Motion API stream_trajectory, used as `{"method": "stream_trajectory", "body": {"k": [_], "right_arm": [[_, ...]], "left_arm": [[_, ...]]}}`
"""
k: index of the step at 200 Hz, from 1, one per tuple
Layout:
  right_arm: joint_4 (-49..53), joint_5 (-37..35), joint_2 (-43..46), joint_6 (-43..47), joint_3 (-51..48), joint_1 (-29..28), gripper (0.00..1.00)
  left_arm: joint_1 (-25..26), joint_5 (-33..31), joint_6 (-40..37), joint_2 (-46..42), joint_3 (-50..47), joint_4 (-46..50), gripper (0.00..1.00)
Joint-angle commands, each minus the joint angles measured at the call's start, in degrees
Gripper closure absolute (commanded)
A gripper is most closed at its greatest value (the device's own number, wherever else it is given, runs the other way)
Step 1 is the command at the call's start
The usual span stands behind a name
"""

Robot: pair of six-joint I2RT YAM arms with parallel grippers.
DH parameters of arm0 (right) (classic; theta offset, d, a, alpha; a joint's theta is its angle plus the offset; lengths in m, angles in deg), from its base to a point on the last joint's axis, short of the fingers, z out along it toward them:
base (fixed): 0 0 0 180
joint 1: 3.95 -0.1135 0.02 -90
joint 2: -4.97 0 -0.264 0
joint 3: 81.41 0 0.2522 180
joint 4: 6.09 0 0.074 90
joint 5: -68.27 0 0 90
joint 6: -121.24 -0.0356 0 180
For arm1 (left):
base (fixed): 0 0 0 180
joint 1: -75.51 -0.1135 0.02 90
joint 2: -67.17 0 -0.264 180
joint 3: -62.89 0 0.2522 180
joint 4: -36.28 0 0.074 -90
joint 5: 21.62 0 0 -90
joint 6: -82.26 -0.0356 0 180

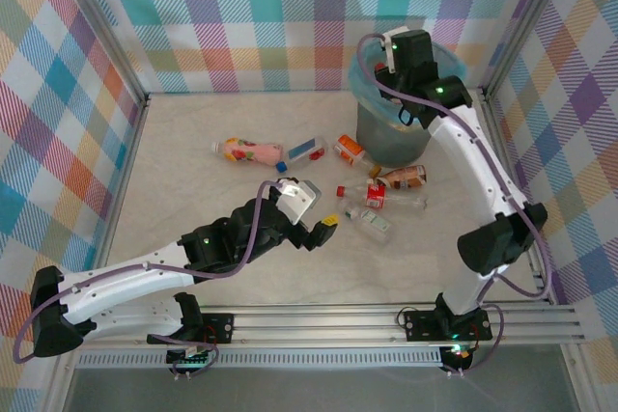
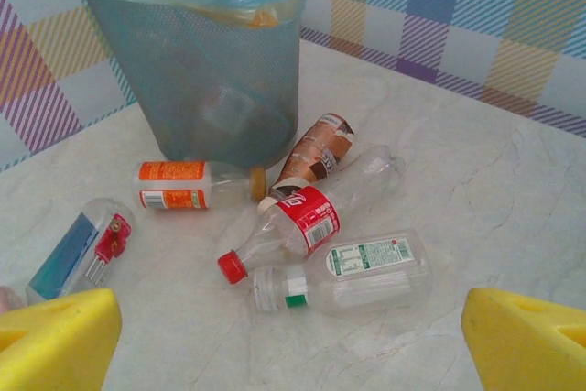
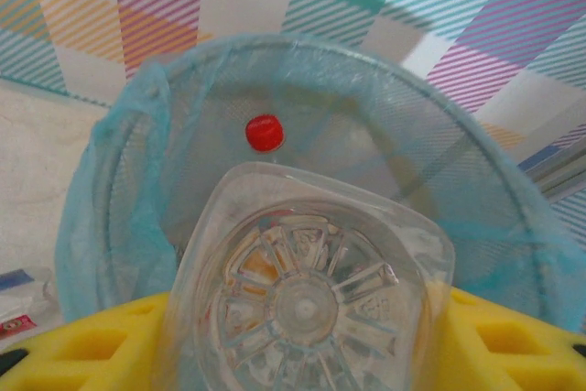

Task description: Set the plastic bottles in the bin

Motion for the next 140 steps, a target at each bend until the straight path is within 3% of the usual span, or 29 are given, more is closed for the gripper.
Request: {"method": "stream_trajectory", "body": {"k": [1, 64, 116, 140], "right_arm": [[2.3, 2.0, -2.1, -2.8, 2.7, 1.1, 0.45], [3.3, 14.3, -10.0, -10.8, 3.9, 5.1, 0.42], [3.7, 17.2, -15.8, -13.6, 3.9, 7.2, 0.37], [4.1, 16.6, -17.1, -14.5, 4.0, 7.8, 0.29]], "left_arm": [[-0.7, -2.2, 2.5, -2.2, 0.5, 0.7, 0.05], [-1.5, -2.6, 3.8, -3.8, -1.1, 2.2, 0.04], [-2.2, -2.5, 3.9, -4.6, -1.4, 3.4, 0.04], [-2.6, -2.4, 3.9, -4.7, -1.6, 3.6, 0.04]]}}
